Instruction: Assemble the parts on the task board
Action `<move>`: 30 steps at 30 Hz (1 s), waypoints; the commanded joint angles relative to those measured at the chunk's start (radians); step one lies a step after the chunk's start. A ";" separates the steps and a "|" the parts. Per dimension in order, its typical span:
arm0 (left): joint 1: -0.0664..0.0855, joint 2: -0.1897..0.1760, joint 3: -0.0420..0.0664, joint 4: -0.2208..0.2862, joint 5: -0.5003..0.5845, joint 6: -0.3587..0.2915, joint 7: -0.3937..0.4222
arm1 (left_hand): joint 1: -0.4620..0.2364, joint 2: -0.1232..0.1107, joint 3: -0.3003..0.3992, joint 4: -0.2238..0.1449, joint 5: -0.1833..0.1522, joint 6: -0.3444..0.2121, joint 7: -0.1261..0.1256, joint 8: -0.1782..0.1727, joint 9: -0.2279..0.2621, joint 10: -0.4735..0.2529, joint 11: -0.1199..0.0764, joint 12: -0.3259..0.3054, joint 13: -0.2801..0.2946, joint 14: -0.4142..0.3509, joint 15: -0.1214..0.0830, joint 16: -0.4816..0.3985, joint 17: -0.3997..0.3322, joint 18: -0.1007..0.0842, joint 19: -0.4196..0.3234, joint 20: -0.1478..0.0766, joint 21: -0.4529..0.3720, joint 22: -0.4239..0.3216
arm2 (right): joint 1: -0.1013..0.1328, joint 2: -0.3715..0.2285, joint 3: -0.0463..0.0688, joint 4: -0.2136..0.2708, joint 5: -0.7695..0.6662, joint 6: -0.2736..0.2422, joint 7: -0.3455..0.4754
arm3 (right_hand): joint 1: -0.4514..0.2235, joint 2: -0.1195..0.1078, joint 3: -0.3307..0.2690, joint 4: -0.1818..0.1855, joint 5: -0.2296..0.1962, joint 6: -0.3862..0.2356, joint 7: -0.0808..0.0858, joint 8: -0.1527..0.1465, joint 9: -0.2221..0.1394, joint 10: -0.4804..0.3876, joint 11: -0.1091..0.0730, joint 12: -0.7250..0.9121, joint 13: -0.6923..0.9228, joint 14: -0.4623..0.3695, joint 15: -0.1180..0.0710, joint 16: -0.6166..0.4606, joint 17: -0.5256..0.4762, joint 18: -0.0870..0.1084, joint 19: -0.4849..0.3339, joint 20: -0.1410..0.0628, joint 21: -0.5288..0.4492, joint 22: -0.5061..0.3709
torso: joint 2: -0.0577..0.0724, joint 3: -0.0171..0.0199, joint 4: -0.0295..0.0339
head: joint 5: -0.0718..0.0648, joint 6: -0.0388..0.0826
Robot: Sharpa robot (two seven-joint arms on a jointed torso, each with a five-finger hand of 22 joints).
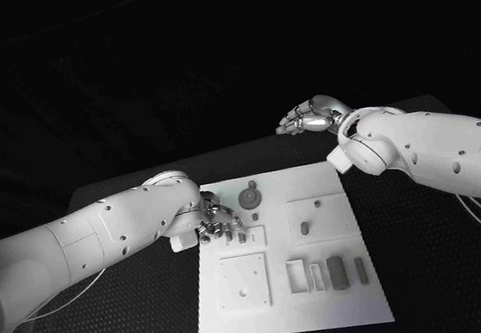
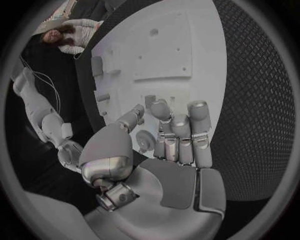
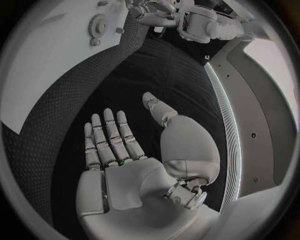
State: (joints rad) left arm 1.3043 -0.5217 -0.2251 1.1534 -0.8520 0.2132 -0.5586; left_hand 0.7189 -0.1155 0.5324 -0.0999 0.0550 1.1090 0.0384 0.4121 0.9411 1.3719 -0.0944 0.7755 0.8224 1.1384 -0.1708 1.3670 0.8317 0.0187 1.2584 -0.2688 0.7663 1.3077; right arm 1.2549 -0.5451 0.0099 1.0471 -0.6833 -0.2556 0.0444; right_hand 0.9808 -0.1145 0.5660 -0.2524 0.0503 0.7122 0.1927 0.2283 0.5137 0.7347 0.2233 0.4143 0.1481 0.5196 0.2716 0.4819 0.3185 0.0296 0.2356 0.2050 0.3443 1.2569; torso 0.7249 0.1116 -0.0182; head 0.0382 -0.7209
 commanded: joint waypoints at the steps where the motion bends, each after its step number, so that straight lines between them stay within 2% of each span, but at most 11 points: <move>1: 0.007 -0.020 0.033 0.013 0.033 -0.017 0.012 | 0.011 0.000 -0.006 -0.004 0.003 0.064 -0.036 -0.013 -0.007 -0.069 -0.005 -0.012 -0.007 -0.045 -0.025 -0.012 -0.008 0.053 -0.016 -0.003 -0.013 0.011 | -0.001 -0.003 0.000 -0.006 -0.008 0.011 0.005 | 0.004 0.006 -0.006 0.002 -0.002 -0.007 0.046 0.005 -0.001 -0.004 0.005 -0.005 -0.001 -0.005 0.001 -0.005 -0.001 -0.012 -0.006 -0.001 -0.004 0.002 | -0.001 -0.0001 -0.0001 | -0.002 0.012; 2: 0.014 -0.033 0.038 0.022 0.040 -0.019 0.018 | 0.013 0.001 -0.007 -0.006 0.003 0.048 -0.030 -0.025 -0.012 -0.079 -0.001 -0.019 -0.011 -0.052 -0.023 -0.018 -0.012 0.053 -0.023 -0.002 -0.019 0.009 | -0.001 -0.004 0.000 -0.009 -0.008 0.011 0.005 | 0.004 0.006 -0.006 0.002 -0.002 -0.007 0.046 0.005 -0.001 -0.004 0.005 -0.005 -0.001 -0.005 0.001 -0.005 -0.001 -0.012 -0.006 -0.001 -0.004 0.002 | -0.001 -0.0002 0.0003 | -0.002 0.015; 5: 0.035 -0.061 0.049 0.043 0.056 -0.062 0.037 | 0.040 0.016 0.001 -0.032 0.004 -0.044 0.005 -0.093 -0.051 -0.113 0.027 -0.036 -0.025 -0.075 0.001 -0.038 -0.027 0.049 -0.045 0.003 -0.039 0.003 | -0.001 -0.010 0.000 -0.015 -0.008 0.009 0.006 | 0.004 0.006 -0.006 0.002 -0.002 -0.007 0.046 0.005 -0.001 -0.004 0.005 -0.005 -0.001 -0.005 0.001 -0.005 -0.001 -0.012 -0.006 -0.001 -0.004 0.002 | -0.001 0.0001 0.0005 | -0.002 0.021; 6: 0.042 -0.076 0.060 0.053 0.059 -0.082 0.039 | 0.059 0.022 0.011 -0.048 0.007 -0.077 0.021 -0.118 -0.068 -0.145 0.045 -0.060 -0.040 -0.100 0.018 -0.064 -0.043 0.043 -0.073 0.016 -0.062 -0.006 | -0.001 -0.012 0.000 -0.017 -0.008 0.009 0.007 | 0.004 0.006 -0.006 0.002 -0.002 -0.007 0.046 0.005 -0.001 -0.004 0.005 -0.005 -0.001 -0.005 0.001 -0.005 -0.001 -0.012 -0.006 -0.001 -0.004 0.002 | -0.001 -0.0002 0.0014 | -0.003 0.023; 9: 0.062 -0.111 0.076 0.076 0.059 -0.143 0.061 | 0.111 0.025 0.031 -0.082 0.009 -0.113 0.042 -0.147 -0.093 -0.162 0.064 -0.084 -0.063 -0.111 0.036 -0.091 -0.065 0.043 -0.087 0.033 -0.089 -0.022 | -0.001 -0.016 0.000 -0.020 -0.007 0.009 0.008 | 0.004 0.006 -0.006 0.002 -0.002 -0.007 0.046 0.005 -0.001 -0.004 0.005 -0.005 -0.002 -0.005 0.001 -0.005 -0.001 -0.012 -0.006 -0.001 -0.004 0.002 | -0.001 -0.0008 0.0025 | -0.002 0.027; 11: 0.077 -0.130 0.080 0.084 0.052 -0.178 0.074 | 0.149 0.017 0.047 -0.102 0.009 -0.133 0.063 -0.163 -0.114 -0.200 0.088 -0.143 -0.106 -0.143 0.062 -0.152 -0.104 0.036 -0.127 0.060 -0.146 -0.056 | -0.001 -0.020 0.000 -0.019 -0.007 0.010 0.010 | 0.004 0.006 -0.006 0.002 -0.002 -0.007 0.046 0.005 -0.001 -0.004 0.005 -0.004 -0.002 -0.005 0.001 -0.005 -0.001 -0.012 -0.006 -0.001 -0.004 0.003 | 0.000 -0.0008 0.0024 | -0.001 0.033; 13: 0.091 -0.145 0.081 0.086 0.031 -0.210 0.088 | 0.191 0.011 0.068 -0.116 0.010 -0.154 0.088 -0.177 -0.136 -0.234 0.114 -0.227 -0.164 -0.176 0.099 -0.238 -0.155 0.028 -0.168 0.095 -0.222 -0.109 | -0.001 -0.023 0.000 -0.020 -0.007 0.009 0.011 | 0.004 0.007 -0.006 0.002 -0.002 -0.007 0.046 0.006 -0.001 -0.004 0.005 -0.004 -0.002 -0.005 0.001 -0.005 -0.001 -0.012 -0.006 -0.001 -0.004 0.003 | 0.000 -0.0008 0.0027 | -0.001 0.035; 15: 0.099 -0.153 0.081 0.080 -0.009 -0.240 0.102 | 0.234 0.002 0.073 -0.127 0.010 -0.168 0.102 -0.184 -0.160 -0.235 0.134 -0.315 -0.226 -0.176 0.133 -0.317 -0.200 0.033 -0.176 0.126 -0.290 -0.167 | -0.001 -0.024 0.000 -0.020 -0.007 0.008 0.015 | 0.004 0.007 -0.006 0.002 -0.002 -0.007 0.046 0.006 -0.002 -0.004 0.005 -0.004 -0.002 -0.005 0.001 -0.005 -0.001 -0.012 -0.006 -0.001 -0.004 0.003 | 0.000 -0.0002 0.0023 | 0.001 0.038; 21: 0.100 -0.138 0.081 0.019 -0.096 -0.302 0.149 | 0.298 -0.008 0.070 -0.135 0.015 -0.190 0.113 -0.192 -0.207 -0.241 0.162 -0.448 -0.305 -0.177 0.162 -0.409 -0.235 0.038 -0.183 0.159 -0.372 -0.233 | -0.001 -0.028 0.000 -0.019 -0.007 0.003 0.025 | 0.004 0.007 -0.006 0.002 -0.002 -0.006 0.046 0.006 -0.002 -0.004 0.005 -0.004 -0.002 -0.005 0.001 -0.004 -0.001 -0.012 -0.006 -0.001 -0.004 0.003 | 0.001 -0.0003 0.0020 | 0.004 0.044; 24: 0.098 -0.114 0.078 -0.022 -0.146 -0.344 0.186 | 0.305 -0.033 0.062 -0.124 0.009 -0.218 0.116 -0.202 -0.233 -0.259 0.182 -0.508 -0.345 -0.173 0.170 -0.437 -0.239 0.041 -0.180 0.169 -0.397 -0.253 | -0.001 -0.028 0.000 -0.020 -0.006 0.002 0.030 | 0.004 0.008 -0.006 0.002 -0.002 -0.006 0.046 0.006 -0.002 -0.003 0.005 -0.004 -0.003 -0.005 0.001 -0.004 -0.001 -0.012 -0.006 -0.001 -0.004 0.004 | 0.003 -0.0007 -0.0010 | 0.006 0.050; 30: 0.076 -0.083 0.076 -0.072 -0.190 -0.416 0.225 | 0.315 -0.051 0.056 -0.111 0.008 -0.220 0.123 -0.198 -0.251 -0.250 0.186 -0.535 -0.366 -0.168 0.174 -0.452 -0.237 0.044 -0.174 0.173 -0.412 -0.263 | -0.002 -0.031 0.000 -0.020 -0.005 0.001 0.034 | 0.004 0.009 -0.006 0.003 -0.002 -0.006 0.046 0.007 -0.002 -0.003 0.005 -0.004 -0.003 -0.004 0.001 -0.003 -0.001 -0.011 -0.005 -0.001 -0.004 0.004 | 0.003 0.0006 -0.0030 | 0.007 0.053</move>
State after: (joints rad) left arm 1.3839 -0.6105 -0.1490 1.0899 -0.9748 -0.1207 -0.3960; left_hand 1.0330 -0.1572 0.5894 -0.2167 0.0649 0.8910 0.1571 0.2140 0.6903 1.1516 0.0532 0.2449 0.4574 0.9688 -0.0028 0.9182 0.5937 0.0528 1.0829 -0.0997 0.3595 1.0456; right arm 1.2527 -0.5738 0.0095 1.0267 -0.6835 -0.2561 0.0586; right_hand 0.9808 -0.1145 0.5660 -0.2524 0.0503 0.7122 0.1927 0.2283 0.5128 0.7348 0.2233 0.4143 0.1460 0.5197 0.2714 0.4819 0.3187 0.0297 0.2356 0.2050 0.3443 1.2597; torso 0.7274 0.1114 -0.0195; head 0.0451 -0.6696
